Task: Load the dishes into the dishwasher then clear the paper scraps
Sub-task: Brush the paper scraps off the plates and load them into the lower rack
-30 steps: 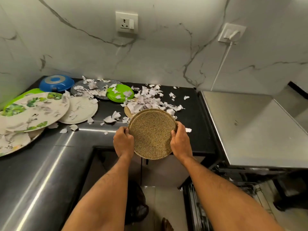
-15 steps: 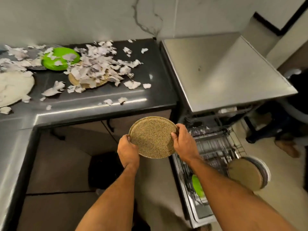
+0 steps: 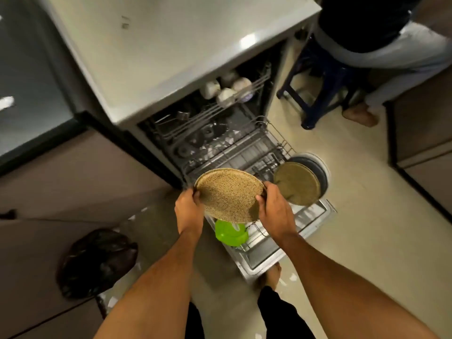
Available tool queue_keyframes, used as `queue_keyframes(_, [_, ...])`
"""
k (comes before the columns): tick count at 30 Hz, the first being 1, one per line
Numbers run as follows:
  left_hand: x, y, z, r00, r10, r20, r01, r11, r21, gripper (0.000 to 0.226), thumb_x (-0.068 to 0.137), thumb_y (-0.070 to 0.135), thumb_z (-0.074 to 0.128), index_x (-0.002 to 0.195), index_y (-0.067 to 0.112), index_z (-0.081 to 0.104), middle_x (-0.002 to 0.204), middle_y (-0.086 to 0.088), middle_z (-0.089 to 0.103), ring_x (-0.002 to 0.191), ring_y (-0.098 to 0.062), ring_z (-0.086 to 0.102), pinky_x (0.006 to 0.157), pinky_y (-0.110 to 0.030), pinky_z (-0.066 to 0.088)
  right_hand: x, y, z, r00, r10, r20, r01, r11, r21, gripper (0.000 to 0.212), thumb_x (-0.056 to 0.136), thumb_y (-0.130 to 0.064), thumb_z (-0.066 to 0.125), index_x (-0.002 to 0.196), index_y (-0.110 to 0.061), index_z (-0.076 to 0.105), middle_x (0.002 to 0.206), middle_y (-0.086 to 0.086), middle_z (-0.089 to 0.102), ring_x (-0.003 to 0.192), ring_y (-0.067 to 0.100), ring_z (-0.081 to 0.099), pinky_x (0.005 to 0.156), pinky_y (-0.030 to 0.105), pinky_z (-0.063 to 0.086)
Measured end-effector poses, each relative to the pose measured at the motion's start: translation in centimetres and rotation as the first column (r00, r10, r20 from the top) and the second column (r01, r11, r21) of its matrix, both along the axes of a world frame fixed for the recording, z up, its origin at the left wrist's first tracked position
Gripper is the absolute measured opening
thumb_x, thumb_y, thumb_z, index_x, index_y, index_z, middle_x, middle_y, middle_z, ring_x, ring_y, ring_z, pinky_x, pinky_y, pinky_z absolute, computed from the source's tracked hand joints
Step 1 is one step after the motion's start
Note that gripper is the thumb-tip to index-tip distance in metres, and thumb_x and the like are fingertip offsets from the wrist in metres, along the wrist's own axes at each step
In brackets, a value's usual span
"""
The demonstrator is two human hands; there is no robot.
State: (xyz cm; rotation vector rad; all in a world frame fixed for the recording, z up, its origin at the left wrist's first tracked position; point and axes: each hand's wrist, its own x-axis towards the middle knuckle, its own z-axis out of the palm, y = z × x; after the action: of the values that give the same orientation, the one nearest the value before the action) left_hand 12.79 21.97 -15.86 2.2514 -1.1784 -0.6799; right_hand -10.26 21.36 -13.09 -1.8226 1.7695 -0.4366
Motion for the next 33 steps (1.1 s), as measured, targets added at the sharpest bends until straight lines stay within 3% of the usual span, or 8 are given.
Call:
queue_keyframes(4, [-6.0,-3.3,-3.1,0.991,-0.136,0.015,0.135,0.991,0.02,0.014,0.098,0.013,0.059,0.103,0.003,0.067,0.099,-0.016,0.069,0.093,-0.036,0.063,0.077,-0.042,0.046,-5.6,0.5,-3.9,0.984,-0.175,0.039,0.172,0.983,0.057,0.029,0.103,-0.023,0.054,0.128,-0.011,0.048,0.113,0.013,0.065,0.098,0.036,0.065,0.077,0.042,0.051])
queue_keyframes(10, [-12.4,-6.8,-8.1,0.957,-0.291,-0.019,0.292,0.954,0.074,0.032,0.096,0.003,0.055,0.125,0.008,0.066,0.12,-0.014,0.069,0.111,-0.032,0.063,0.1,-0.045,0.05,-11.1,1.3,-9.9,0.929,-0.333,0.158,0.311,0.938,0.152,0.024,0.103,-0.02,0.051,0.127,-0.019,0.045,0.105,-0.005,0.059,0.09,0.016,0.059,0.072,0.027,0.042])
queue_keyframes(13, [-15.0,-9.3,-10.5,0.933,-0.359,-0.021,0.359,0.928,0.098,0.037,0.095,0.0,0.053,0.129,0.011,0.064,0.125,-0.011,0.066,0.115,-0.032,0.061,0.104,-0.047,0.049,-13.0,0.8,-12.5,0.9,-0.399,0.178,0.373,0.914,0.161,0.022,0.104,-0.017,0.052,0.125,-0.016,0.047,0.1,-0.006,0.057,0.082,0.011,0.054,0.067,0.019,0.035])
queue_keyframes(17, [-18.4,-13.3,-12.8,0.893,-0.45,-0.019,0.451,0.89,0.074,0.037,0.098,0.005,0.053,0.132,0.014,0.062,0.129,-0.007,0.064,0.116,-0.028,0.061,0.103,-0.045,0.051,-15.1,-1.3,-15.3,0.851,-0.484,0.206,0.463,0.875,0.143,0.02,0.104,-0.015,0.051,0.124,-0.012,0.049,0.103,-0.007,0.056,0.085,0.011,0.055,0.067,0.014,0.038])
queue_keyframes(22, [-22.5,-18.2,-15.0,0.85,-0.524,-0.053,0.525,0.851,0.01,0.032,0.1,0.009,0.055,0.129,0.016,0.065,0.125,-0.003,0.065,0.114,-0.018,0.06,0.1,-0.036,0.053,-17.8,-4.4,-18.4,0.804,-0.56,0.202,0.548,0.829,0.113,0.021,0.104,-0.013,0.05,0.125,-0.014,0.047,0.109,-0.002,0.059,0.093,0.013,0.057,0.075,0.022,0.048])
queue_keyframes(25, [-23.7,-20.5,-16.8,0.813,-0.582,-0.025,0.582,0.813,0.003,0.029,0.098,0.014,0.058,0.126,0.016,0.067,0.122,-0.003,0.067,0.111,-0.019,0.06,0.097,-0.039,0.054,-19.2,-5.6,-19.7,0.793,-0.586,0.166,0.577,0.81,0.106,0.017,0.103,-0.009,0.049,0.12,-0.01,0.048,0.102,-0.002,0.056,0.086,0.012,0.053,0.066,0.004,0.037])
queue_keyframes(29, [-24.7,-21.8,-18.3,0.767,-0.642,-0.005,0.642,0.767,-0.019,0.032,0.097,0.009,0.06,0.128,0.01,0.066,0.121,-0.005,0.067,0.109,-0.013,0.059,0.094,-0.026,0.051,-19.9,-6.3,-21.2,0.8,-0.583,0.145,0.573,0.813,0.107,0.015,0.104,-0.011,0.05,0.119,-0.008,0.048,0.102,0.0,0.057,0.086,0.014,0.053,0.061,0.011,0.033])
queue_keyframes(33, [-24.7,-21.7,-19.3,0.761,-0.648,-0.014,0.648,0.761,-0.015,0.033,0.095,0.005,0.062,0.128,0.007,0.065,0.121,-0.007,0.068,0.11,-0.016,0.062,0.094,-0.026,0.054,-19.6,-5.7,-22.5,0.807,-0.575,0.139,0.553,0.816,0.166,0.011,0.105,-0.013,0.05,0.115,-0.014,0.045,0.101,-0.001,0.059,0.088,0.016,0.058,0.063,0.011,0.037])
